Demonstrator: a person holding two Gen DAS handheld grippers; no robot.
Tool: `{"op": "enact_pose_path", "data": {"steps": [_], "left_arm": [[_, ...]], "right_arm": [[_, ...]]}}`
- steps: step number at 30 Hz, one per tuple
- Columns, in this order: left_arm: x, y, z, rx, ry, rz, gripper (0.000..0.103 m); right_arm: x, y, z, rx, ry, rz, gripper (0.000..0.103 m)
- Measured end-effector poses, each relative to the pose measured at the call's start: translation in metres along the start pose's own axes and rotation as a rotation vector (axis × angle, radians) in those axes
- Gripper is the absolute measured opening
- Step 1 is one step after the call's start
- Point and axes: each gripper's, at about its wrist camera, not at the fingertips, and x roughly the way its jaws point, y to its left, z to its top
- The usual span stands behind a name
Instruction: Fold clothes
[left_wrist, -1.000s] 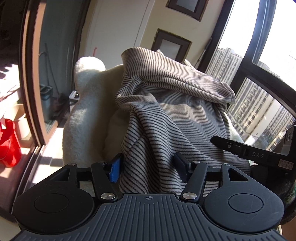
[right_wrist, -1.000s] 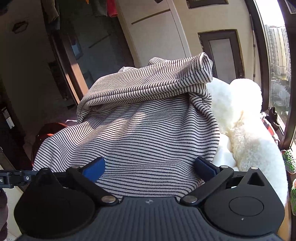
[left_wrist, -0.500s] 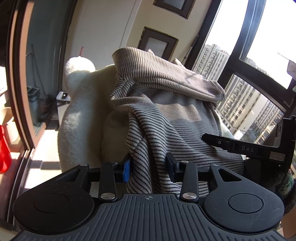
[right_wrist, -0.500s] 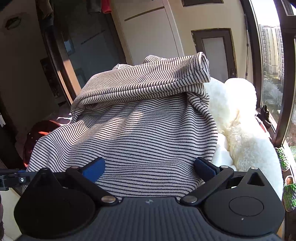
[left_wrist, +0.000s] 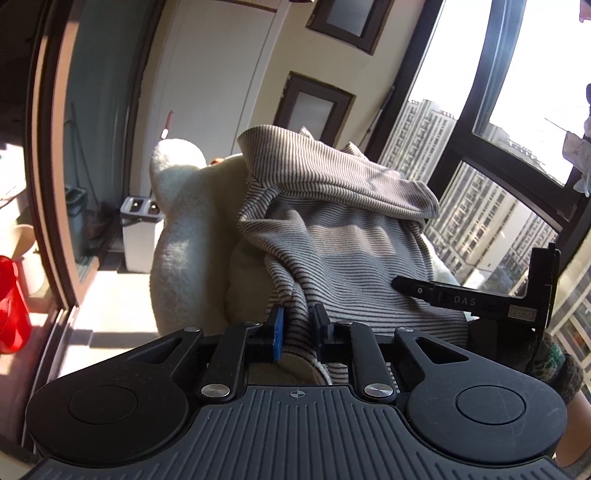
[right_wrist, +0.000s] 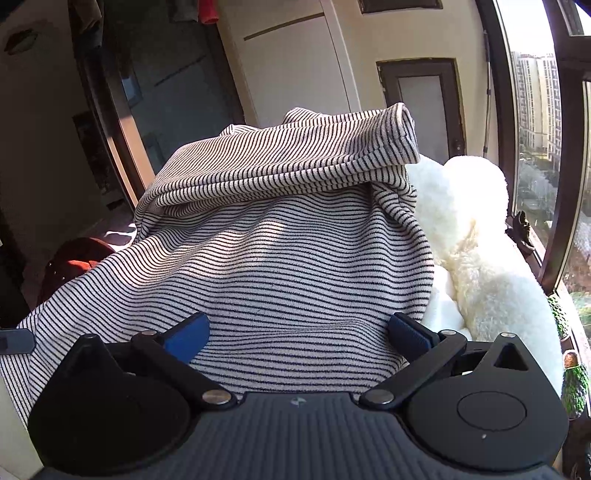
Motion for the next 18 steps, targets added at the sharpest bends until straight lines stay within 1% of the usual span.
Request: {"op": "enact_pose_path", "data": {"steps": [3,4,6,10,12,14,15,16,18], "left_arm": [[-0.011,0.006,-0.003,-0.02,-0.027,0.025,0.016],[-0.014,0.008,-0.004,-0.028,-0.039,0.032,0.015],[-0.023,0.011,-0.005,-0.037,-0.066,0.049,0.008],[-0.04,0.018,-0.004,-0.051,-0.114,0.086,0.008],[-0.041,0.024,0.0,-0.068,-0.105,0.085,0.009],[-0.037,0.028,0.004,-0.092,-0.082,0.056,0.012],[-0.033,0.031,0.005,-0.104,-0.066,0.038,0.021],[-0.028,0.032,0.006,-0.112,-0.052,0.024,0.037],[-0.014,0.035,0.007,-0.127,-0.016,0.025,0.05]], "right_arm": [[0.0,0.0,0.0,-0.005,-0.001,0.0,0.103],[0.0,0.0,0.0,-0.005,0.0,0.001,0.103],[0.001,0.0,0.0,-0.006,0.001,0.005,0.103],[0.001,-0.001,0.0,-0.005,0.0,0.008,0.103],[0.001,-0.001,0.001,-0.006,0.004,0.008,0.103],[0.002,0.0,0.002,-0.008,0.008,0.01,0.103],[0.002,0.0,0.002,-0.008,0.009,0.012,0.103],[0.002,0.0,0.002,-0.008,0.009,0.014,0.103],[0.003,-0.001,0.002,-0.003,0.008,0.019,0.103]]}}
